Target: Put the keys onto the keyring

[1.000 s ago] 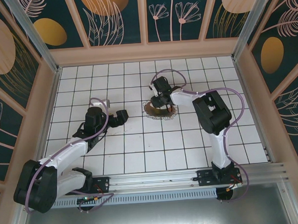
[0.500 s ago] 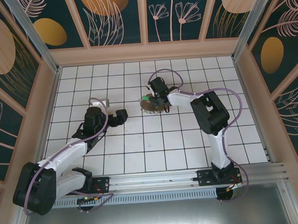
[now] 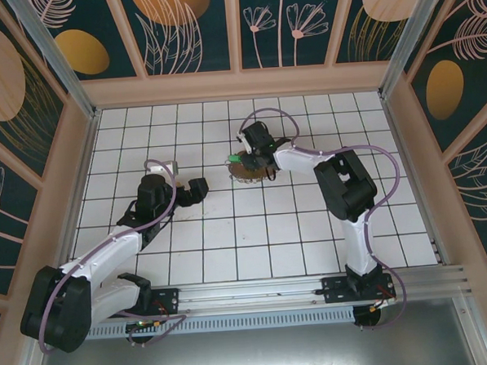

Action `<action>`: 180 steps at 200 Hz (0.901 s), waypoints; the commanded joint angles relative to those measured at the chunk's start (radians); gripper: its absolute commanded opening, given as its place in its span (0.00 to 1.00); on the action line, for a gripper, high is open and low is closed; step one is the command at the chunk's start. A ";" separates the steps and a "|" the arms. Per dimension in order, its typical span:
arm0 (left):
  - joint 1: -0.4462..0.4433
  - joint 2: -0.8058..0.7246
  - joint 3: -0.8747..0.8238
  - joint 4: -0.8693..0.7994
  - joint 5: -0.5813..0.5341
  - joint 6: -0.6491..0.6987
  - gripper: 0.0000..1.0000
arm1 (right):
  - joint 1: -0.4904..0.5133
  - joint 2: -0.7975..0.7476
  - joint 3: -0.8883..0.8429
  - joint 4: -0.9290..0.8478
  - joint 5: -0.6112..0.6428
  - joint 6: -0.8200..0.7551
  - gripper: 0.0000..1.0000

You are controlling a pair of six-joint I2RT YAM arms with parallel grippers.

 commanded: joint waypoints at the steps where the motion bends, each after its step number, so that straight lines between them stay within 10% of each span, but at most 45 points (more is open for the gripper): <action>1: -0.004 -0.014 0.010 -0.006 -0.007 0.017 0.99 | 0.009 0.031 0.095 -0.009 -0.055 -0.016 0.42; 180: -0.004 -0.026 0.025 0.003 0.019 0.008 0.99 | 0.040 0.233 0.302 -0.084 -0.010 -0.062 0.66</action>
